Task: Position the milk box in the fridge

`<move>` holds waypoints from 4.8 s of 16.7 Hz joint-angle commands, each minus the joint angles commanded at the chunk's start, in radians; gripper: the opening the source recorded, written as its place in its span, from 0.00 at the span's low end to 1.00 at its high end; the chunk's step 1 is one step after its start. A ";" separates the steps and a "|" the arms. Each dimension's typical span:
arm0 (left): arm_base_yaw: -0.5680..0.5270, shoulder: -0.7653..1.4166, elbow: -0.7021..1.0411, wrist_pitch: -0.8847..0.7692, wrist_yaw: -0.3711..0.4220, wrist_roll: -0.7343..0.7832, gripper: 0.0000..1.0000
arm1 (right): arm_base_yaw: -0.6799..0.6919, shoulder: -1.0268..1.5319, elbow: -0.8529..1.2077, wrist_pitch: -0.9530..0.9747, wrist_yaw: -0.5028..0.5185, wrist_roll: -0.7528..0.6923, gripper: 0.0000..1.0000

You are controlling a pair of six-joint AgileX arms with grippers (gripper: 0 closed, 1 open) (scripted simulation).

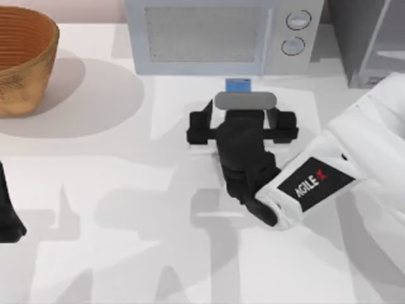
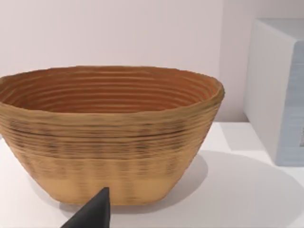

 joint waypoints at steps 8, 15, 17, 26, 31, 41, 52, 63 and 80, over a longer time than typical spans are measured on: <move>0.000 0.000 0.000 0.000 0.000 0.000 1.00 | 0.004 0.085 0.150 -0.064 0.005 0.002 1.00; 0.000 0.000 0.000 0.000 0.000 0.000 1.00 | -0.069 0.117 0.209 -0.071 -0.068 -0.026 1.00; 0.000 0.000 0.000 0.000 0.000 0.000 1.00 | -0.069 0.117 0.209 -0.071 -0.068 -0.026 0.85; 0.000 0.000 0.000 0.000 0.000 0.000 1.00 | -0.069 0.117 0.209 -0.071 -0.068 -0.026 0.17; 0.000 0.000 0.000 0.000 0.000 0.000 1.00 | -0.069 0.117 0.209 -0.071 -0.068 -0.026 0.00; 0.000 0.000 0.000 0.000 0.000 0.000 1.00 | -0.044 0.054 0.159 -0.135 -0.078 -0.026 0.00; 0.000 0.000 0.000 0.000 0.000 0.000 1.00 | -0.055 -0.263 0.248 -0.486 -0.075 -0.022 0.00; 0.000 0.000 0.000 0.000 0.000 0.000 1.00 | -0.070 -0.412 0.134 -0.554 -0.123 -0.027 0.00; 0.000 0.000 0.000 0.000 0.000 0.000 1.00 | -0.475 -2.030 -0.883 -0.852 -0.628 -0.141 0.00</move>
